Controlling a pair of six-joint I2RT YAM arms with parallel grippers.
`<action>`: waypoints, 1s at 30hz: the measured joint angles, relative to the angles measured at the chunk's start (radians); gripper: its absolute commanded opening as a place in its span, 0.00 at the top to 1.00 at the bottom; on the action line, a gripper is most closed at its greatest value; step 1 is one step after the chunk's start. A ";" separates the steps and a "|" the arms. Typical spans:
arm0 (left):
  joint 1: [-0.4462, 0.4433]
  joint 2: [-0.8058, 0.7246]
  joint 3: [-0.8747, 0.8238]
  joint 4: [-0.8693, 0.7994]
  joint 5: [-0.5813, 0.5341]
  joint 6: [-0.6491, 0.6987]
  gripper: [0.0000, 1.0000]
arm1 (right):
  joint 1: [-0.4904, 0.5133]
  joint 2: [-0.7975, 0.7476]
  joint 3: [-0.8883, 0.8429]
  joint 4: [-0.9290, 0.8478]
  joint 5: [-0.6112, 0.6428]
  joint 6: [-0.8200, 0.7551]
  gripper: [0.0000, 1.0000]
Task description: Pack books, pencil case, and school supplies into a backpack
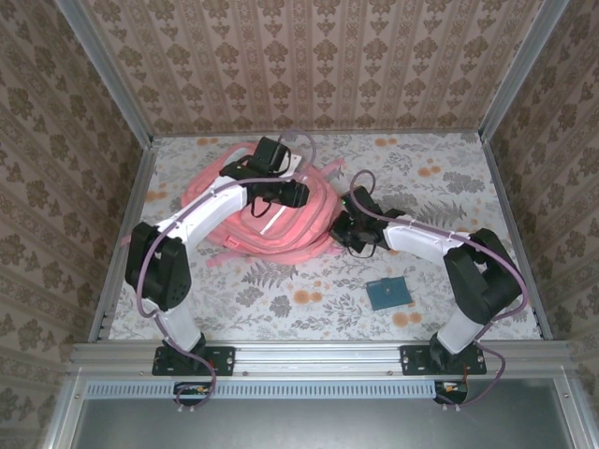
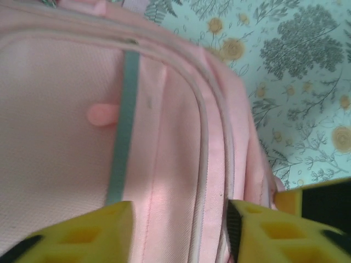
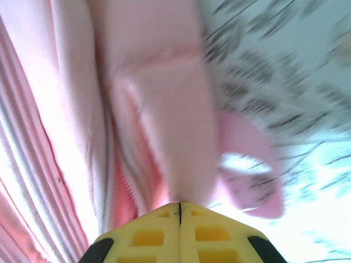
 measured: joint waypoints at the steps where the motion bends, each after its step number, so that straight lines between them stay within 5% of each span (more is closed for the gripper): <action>1: 0.012 -0.011 -0.004 0.002 0.010 -0.019 0.35 | -0.011 -0.005 0.002 -0.023 0.018 -0.017 0.85; 9: 0.198 -0.291 -0.260 0.049 -0.011 -0.173 0.20 | 0.045 -0.132 0.054 -0.167 0.132 -0.153 0.40; 15: 0.401 -0.476 -0.510 0.064 -0.015 -0.276 0.19 | 0.196 -0.111 0.122 -0.183 0.148 -0.171 0.25; 21: 0.493 -0.542 -0.659 0.060 0.004 -0.334 0.08 | 0.272 0.079 0.208 -0.185 0.148 -0.121 0.26; 30: 0.494 -0.589 -0.709 0.082 0.024 -0.370 0.07 | 0.242 0.185 0.265 -0.227 0.172 -0.066 0.51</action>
